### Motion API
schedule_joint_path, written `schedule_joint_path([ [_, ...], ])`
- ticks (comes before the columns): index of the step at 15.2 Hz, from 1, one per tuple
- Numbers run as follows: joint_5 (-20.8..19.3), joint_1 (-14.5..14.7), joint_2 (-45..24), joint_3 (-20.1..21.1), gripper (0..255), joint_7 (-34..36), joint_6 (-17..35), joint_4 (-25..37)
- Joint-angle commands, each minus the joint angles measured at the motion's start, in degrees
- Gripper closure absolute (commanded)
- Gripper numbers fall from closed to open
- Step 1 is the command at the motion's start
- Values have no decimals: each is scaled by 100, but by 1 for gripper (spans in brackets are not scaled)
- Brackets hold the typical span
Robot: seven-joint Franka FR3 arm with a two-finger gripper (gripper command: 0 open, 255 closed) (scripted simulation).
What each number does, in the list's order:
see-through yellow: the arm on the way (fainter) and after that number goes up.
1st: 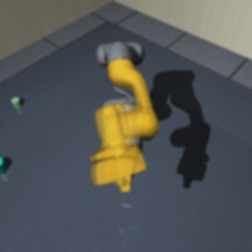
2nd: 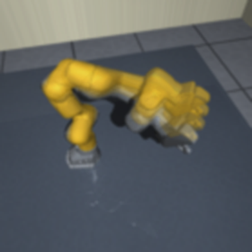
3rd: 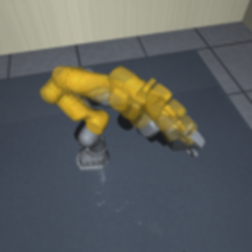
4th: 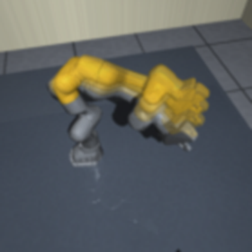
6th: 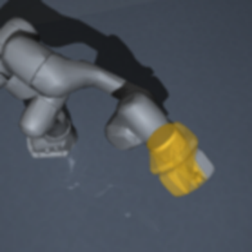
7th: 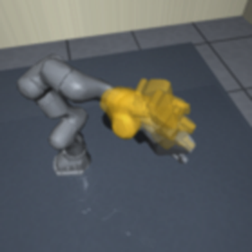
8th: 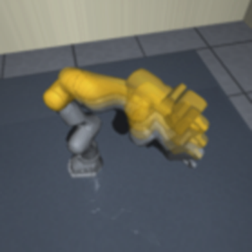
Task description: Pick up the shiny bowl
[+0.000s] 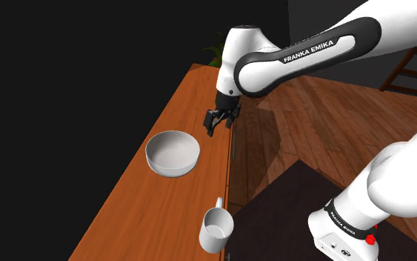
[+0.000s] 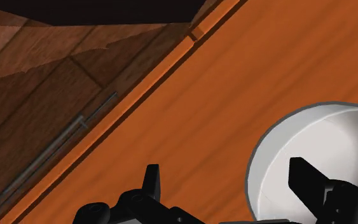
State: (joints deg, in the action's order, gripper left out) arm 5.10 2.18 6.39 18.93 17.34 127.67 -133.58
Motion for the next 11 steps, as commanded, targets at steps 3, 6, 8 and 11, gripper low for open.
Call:
schedule_joint_path([
  [3, -417, 79, -891, 170, 0, 624, 453, 540],
  [6, -801, 198, -1562, 184, 0, 1070, 667, 1041],
  [8, -852, 220, -1661, 159, 0, 1103, 808, 994],
  [11, -937, 242, -1819, 133, 0, 1159, 1015, 933],
])
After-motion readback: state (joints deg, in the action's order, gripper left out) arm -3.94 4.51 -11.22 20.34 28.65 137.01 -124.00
